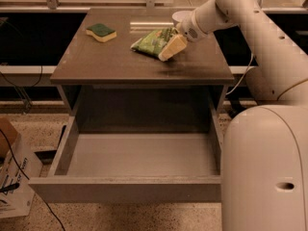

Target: Pick green jalapeno chip bag from top drawer and place on counter

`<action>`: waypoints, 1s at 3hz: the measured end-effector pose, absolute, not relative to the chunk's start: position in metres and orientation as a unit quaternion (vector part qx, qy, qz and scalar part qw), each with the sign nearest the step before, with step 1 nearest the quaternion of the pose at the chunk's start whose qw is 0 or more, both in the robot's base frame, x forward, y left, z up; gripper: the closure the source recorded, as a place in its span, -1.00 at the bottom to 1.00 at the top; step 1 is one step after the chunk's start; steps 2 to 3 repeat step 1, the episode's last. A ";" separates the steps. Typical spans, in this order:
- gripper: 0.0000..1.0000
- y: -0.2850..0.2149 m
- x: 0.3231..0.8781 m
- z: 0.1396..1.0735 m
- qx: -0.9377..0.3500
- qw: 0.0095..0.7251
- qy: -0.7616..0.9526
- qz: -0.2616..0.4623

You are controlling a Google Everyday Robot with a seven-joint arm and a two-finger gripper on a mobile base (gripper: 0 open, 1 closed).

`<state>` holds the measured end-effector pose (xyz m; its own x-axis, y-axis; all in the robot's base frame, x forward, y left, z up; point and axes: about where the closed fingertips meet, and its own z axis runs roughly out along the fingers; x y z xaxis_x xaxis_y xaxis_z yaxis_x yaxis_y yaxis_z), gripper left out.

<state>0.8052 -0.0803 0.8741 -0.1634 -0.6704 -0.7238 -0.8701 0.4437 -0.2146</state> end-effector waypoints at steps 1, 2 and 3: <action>-1.00 -0.080 0.805 0.874 -0.512 0.395 0.752 0.126; -1.00 -0.080 0.805 0.874 -0.512 0.395 0.752 0.126; -1.00 -0.080 0.805 0.874 -0.512 0.395 0.752 0.126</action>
Offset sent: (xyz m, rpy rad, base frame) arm 0.0000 0.0000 0.0000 0.0000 0.0000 0.0000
